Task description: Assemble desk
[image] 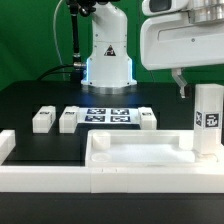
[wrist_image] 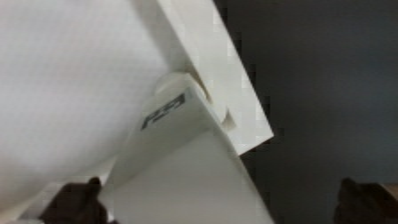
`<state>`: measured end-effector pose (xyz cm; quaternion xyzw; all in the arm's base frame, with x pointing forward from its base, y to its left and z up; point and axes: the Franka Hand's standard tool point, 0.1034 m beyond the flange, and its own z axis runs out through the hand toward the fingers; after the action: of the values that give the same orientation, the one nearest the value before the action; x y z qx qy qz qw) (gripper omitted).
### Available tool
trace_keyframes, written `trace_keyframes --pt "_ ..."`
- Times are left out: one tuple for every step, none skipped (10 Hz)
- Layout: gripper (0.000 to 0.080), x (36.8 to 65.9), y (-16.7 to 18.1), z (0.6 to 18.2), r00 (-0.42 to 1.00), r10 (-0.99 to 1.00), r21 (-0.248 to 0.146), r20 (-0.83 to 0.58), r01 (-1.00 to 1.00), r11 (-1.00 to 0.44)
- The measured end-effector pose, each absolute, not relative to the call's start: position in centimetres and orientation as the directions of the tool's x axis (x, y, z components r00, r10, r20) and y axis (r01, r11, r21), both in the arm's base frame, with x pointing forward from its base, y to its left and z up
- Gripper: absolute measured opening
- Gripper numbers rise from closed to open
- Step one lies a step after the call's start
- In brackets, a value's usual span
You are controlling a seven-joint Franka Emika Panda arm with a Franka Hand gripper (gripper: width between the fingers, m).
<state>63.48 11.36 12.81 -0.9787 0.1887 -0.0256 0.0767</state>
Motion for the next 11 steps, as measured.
trace_keyframes --pt "0.0649 63.48 11.42 12.81 0.949 -0.315 -0.157 0.032 -0.306 -0.939" --pt "0.0649 63.51 11.41 12.66 0.971 -0.231 -0.156 0.060 -0.220 -0.963" --pt "0.0649 63.42 11.40 12.42 0.982 -0.174 -0.153 0.079 -0.161 -0.975" --pt "0.0646 63.25 11.29 12.22 0.991 -0.099 -0.145 0.088 -0.086 -0.986" --pt "0.0646 63.27 11.28 12.23 0.994 -0.059 -0.143 0.094 -0.046 -0.989" --pt "0.0428 63.26 11.30 12.23 0.994 -0.066 -0.143 0.093 -0.052 -0.988" --pt "0.0297 63.26 11.30 12.22 0.994 -0.065 -0.143 0.093 -0.052 -0.988" --pt "0.0297 63.32 10.97 12.22 0.993 -0.070 -0.140 0.093 -0.057 -0.988" --pt "0.0298 63.34 10.92 12.23 0.992 -0.088 -0.142 0.091 -0.075 -0.987" --pt "0.0298 63.36 10.86 12.23 0.992 -0.087 -0.142 0.091 -0.074 -0.987" --pt "0.0298 63.36 10.86 12.23 0.984 -0.157 -0.150 0.080 -0.144 -0.978"
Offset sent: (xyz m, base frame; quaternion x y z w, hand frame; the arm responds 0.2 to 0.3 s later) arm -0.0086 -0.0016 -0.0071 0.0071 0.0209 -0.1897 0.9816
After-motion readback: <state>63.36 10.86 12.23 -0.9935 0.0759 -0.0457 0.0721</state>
